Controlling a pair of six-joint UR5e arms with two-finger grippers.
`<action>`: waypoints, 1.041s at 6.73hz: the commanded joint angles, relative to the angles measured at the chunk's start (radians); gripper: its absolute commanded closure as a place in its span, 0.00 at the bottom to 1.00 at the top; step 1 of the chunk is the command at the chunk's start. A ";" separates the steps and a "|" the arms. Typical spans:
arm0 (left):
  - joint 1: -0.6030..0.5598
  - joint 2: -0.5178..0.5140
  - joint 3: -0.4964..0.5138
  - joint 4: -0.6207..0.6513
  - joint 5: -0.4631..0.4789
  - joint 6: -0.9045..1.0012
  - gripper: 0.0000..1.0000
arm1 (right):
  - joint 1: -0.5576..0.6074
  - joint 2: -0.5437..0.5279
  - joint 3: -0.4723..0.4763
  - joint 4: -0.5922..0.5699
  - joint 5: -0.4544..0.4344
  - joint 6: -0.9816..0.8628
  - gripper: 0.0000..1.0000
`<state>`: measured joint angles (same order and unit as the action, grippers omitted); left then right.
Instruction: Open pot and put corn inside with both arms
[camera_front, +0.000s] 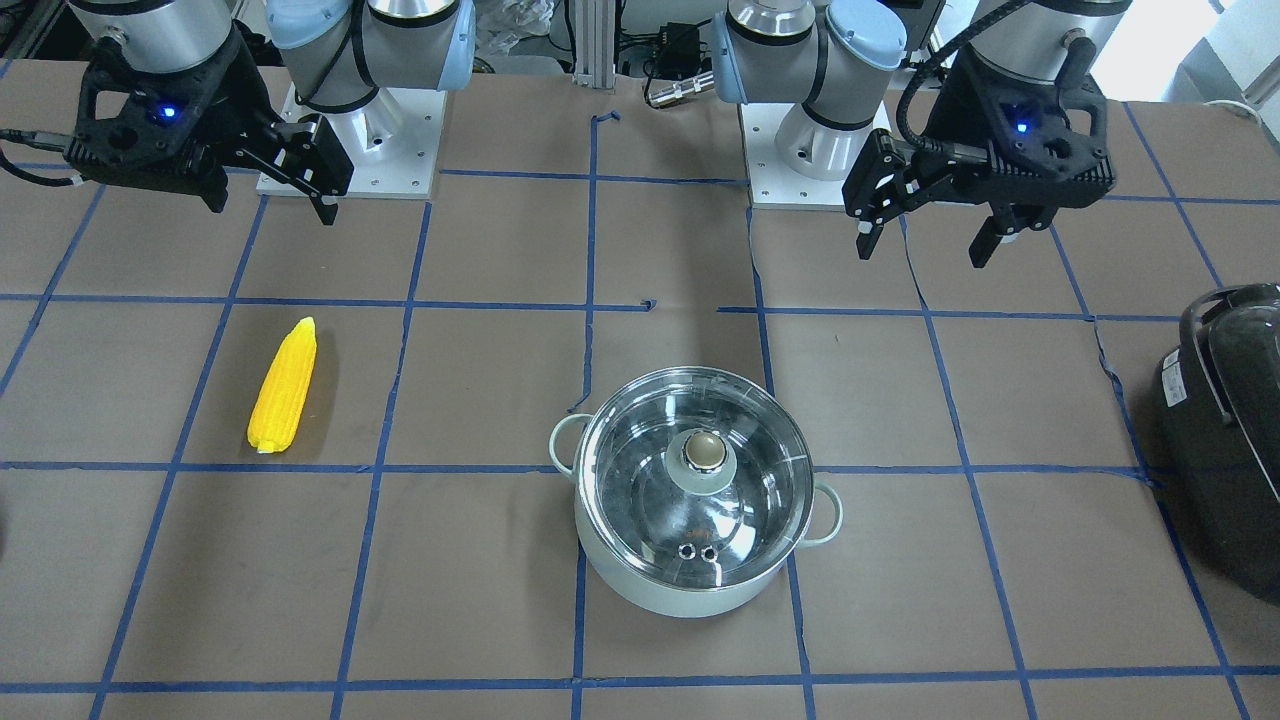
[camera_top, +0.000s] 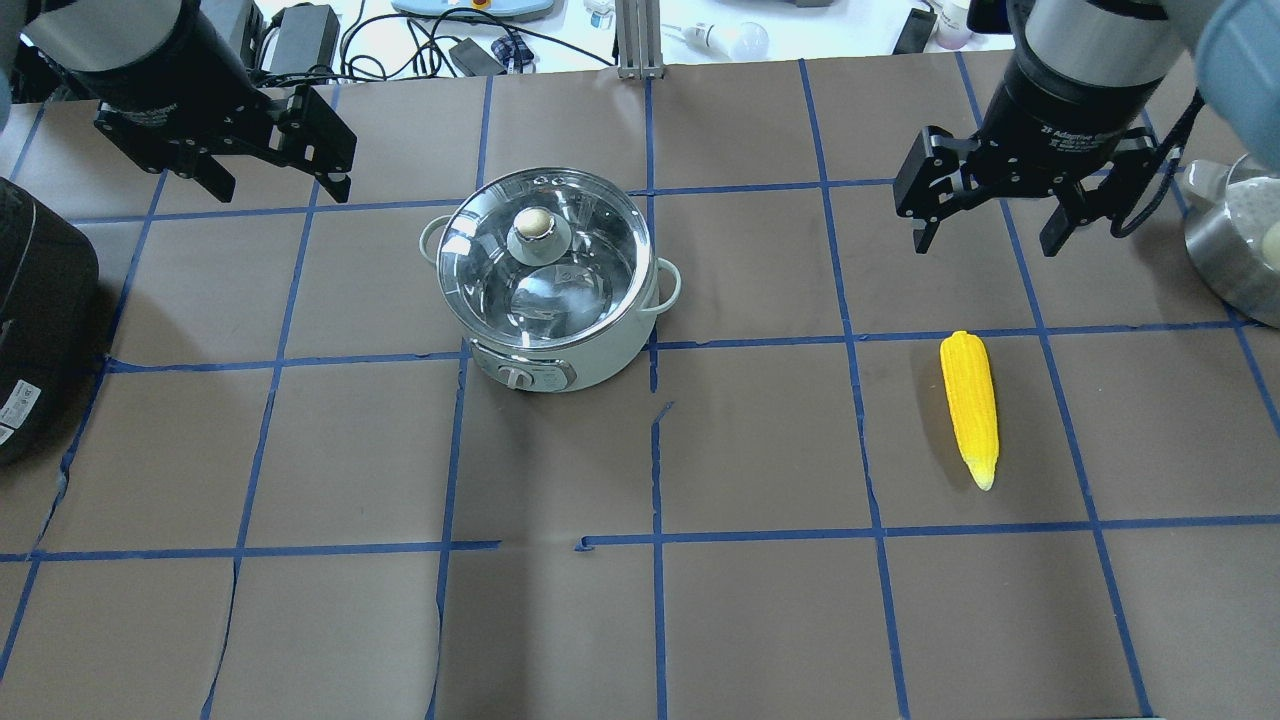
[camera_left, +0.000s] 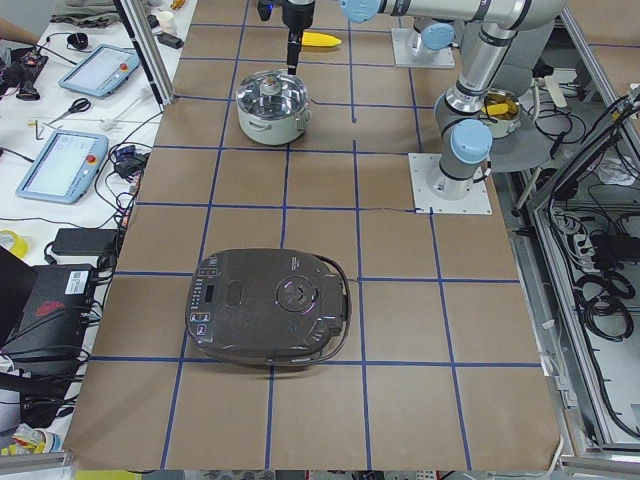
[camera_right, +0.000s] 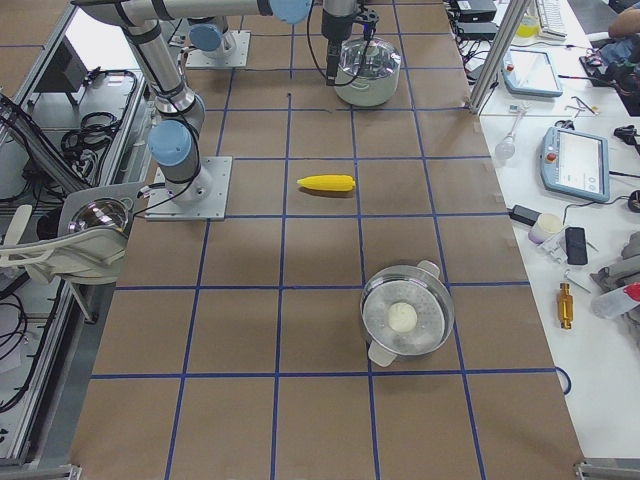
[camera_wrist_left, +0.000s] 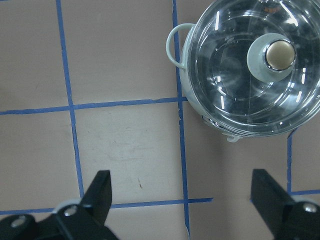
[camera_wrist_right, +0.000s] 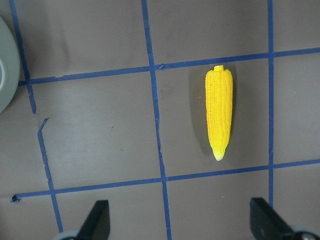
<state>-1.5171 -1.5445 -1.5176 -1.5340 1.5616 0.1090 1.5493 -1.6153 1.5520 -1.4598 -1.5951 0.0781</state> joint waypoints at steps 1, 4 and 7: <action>0.000 -0.002 -0.001 0.000 0.000 0.000 0.00 | 0.000 0.002 0.000 -0.016 0.000 -0.001 0.00; -0.002 -0.003 0.002 0.000 0.003 0.000 0.00 | 0.000 0.002 0.002 -0.016 -0.003 -0.003 0.00; -0.023 -0.026 0.005 0.000 -0.003 -0.041 0.00 | 0.000 0.002 0.003 -0.017 -0.005 -0.003 0.00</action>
<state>-1.5251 -1.5560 -1.5143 -1.5347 1.5665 0.0957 1.5493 -1.6127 1.5544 -1.4770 -1.5988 0.0752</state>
